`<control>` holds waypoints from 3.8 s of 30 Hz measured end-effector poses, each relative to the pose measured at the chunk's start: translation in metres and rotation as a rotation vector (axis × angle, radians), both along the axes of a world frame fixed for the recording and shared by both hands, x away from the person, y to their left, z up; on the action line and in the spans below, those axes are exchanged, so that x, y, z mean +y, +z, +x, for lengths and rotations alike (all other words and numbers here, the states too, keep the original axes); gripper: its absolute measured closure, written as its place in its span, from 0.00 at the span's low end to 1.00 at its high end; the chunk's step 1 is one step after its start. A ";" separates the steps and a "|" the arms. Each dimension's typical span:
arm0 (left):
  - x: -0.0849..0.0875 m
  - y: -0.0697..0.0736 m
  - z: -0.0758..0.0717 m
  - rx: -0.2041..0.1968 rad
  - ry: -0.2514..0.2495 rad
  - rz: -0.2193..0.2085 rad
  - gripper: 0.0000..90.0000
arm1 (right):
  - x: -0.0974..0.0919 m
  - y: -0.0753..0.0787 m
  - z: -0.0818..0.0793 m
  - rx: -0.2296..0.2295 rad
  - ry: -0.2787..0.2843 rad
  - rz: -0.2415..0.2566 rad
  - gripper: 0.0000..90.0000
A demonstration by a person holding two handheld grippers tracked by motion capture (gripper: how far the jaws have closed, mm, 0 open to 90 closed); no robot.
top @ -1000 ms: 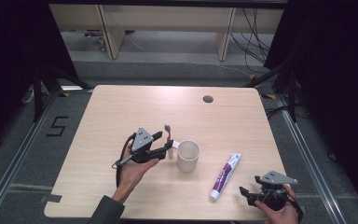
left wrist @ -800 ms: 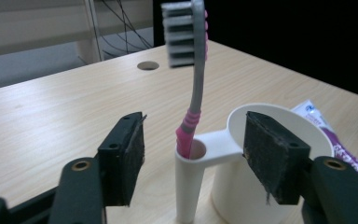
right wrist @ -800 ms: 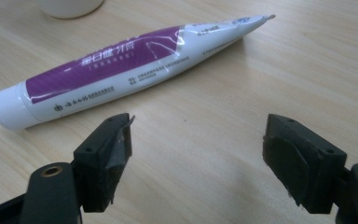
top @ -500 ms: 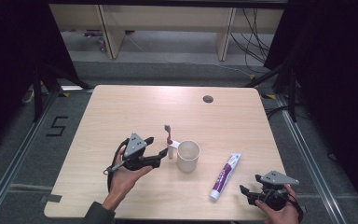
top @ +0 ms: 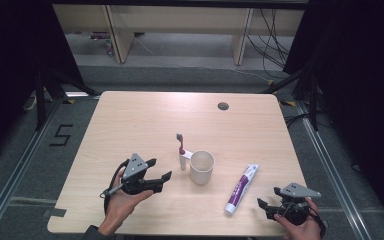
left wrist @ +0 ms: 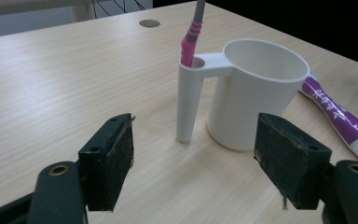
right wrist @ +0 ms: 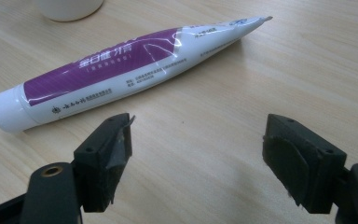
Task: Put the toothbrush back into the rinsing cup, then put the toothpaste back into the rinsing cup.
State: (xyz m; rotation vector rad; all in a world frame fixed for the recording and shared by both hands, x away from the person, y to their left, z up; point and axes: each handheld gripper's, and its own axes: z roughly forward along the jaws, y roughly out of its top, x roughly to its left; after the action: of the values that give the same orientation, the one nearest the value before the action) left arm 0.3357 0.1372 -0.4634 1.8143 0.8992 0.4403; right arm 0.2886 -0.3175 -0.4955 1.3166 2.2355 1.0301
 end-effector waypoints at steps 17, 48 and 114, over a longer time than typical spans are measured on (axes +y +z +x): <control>0.027 -0.016 -0.028 0.031 0.018 0.014 0.30 | -0.003 -0.001 0.000 -0.017 -0.003 -0.014 0.28; 0.041 -0.045 -0.064 0.123 0.043 0.070 0.23 | 0.006 0.012 0.000 0.023 -0.043 0.055 0.28; 0.036 -0.047 -0.064 0.130 0.019 0.100 0.22 | 0.085 0.014 0.057 0.232 -0.026 -0.090 0.26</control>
State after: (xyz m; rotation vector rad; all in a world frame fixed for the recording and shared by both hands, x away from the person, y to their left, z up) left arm 0.2712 0.1737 -0.5101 1.9455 0.9994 0.3884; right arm 0.3457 -0.2324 -0.4811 1.4881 2.3930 0.7925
